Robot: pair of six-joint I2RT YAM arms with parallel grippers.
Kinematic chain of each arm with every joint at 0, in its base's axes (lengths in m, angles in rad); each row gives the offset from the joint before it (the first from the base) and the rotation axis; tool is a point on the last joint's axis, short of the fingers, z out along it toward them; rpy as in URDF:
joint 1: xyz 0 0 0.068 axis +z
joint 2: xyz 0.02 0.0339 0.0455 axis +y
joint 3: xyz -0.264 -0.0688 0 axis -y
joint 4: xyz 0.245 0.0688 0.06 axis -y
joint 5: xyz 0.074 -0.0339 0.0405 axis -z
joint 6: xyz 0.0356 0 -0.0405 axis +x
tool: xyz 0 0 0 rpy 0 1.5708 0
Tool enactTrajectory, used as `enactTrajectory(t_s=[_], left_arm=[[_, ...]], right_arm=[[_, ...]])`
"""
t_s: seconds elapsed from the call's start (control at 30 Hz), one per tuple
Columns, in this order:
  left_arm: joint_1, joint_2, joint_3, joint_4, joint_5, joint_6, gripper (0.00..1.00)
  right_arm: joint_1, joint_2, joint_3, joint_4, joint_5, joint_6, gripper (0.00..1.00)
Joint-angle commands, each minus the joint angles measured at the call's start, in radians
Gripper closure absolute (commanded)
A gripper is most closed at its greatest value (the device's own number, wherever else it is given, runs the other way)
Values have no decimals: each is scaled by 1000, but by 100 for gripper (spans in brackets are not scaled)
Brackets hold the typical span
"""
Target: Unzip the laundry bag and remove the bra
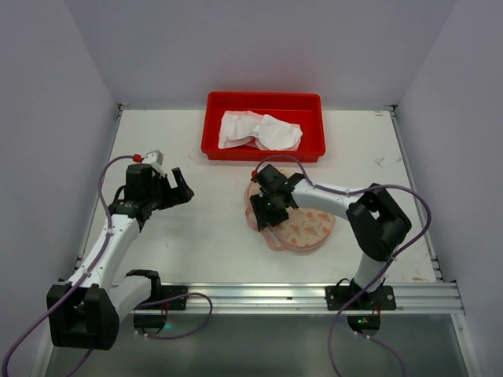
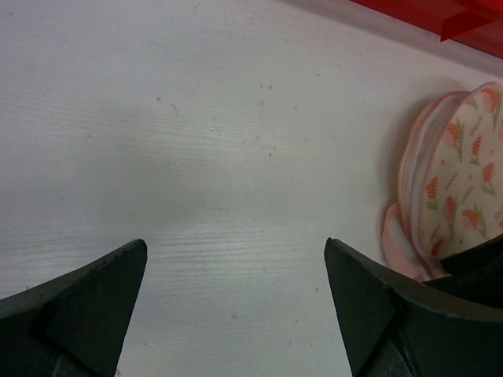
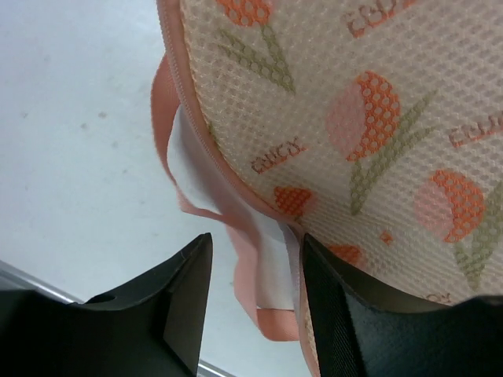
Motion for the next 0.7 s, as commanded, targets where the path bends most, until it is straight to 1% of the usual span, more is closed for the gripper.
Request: enactTrajectory(t_s=[0.0,0.07,0.2,0.23,0.3,0.33,0.37,0.4,0.43,0.47,0.5,0.53,0.57,0.6,0.63,0.67], left_arm=[[9,-35,15,32,3,13,2],[9,-44,29,15,14,-1,2],[9,-55,97,-23,21,-15,2],[9,-58,114,-32,25,-15,2],[9,-70,160,-57,22,-17,2],[9,-73,177,-63,17,-15,1],[9,-79,196,-80,5,-15,1],[9,-79,234,-89,-3,-15,1],[9,-79,254,-94,-12,-15,1],[9,-79,286,-100,-29,-14,1],[9,-79,302,-103,-40,-12,0],[9,-78,318,-107,-55,-7,0],[9,-78,349,-115,-81,-4,0],[9,-78,363,-120,-95,-1,0],[9,-79,377,-121,-107,6,0],[9,-87,389,-127,-136,11,0]], right_arm=[[101,-32,19,3,-38,61,49],[154,-43,54,-1,-38,84,49],[179,-90,129,-24,8,102,47],[178,-124,143,-29,61,102,45],[172,-161,183,-32,122,85,42],[163,-179,195,-33,151,70,33],[129,-216,212,-33,198,62,28],[104,-236,218,-33,212,58,24],[75,-257,223,-33,225,51,18],[-5,-303,223,-32,235,51,15],[-44,-328,221,-32,241,51,13],[-86,-356,220,-33,254,44,8],[-163,-388,211,-36,293,39,4],[-205,-459,205,-38,306,35,1],[-251,-500,197,-40,310,30,1],[-343,-541,176,-40,315,28,1]])
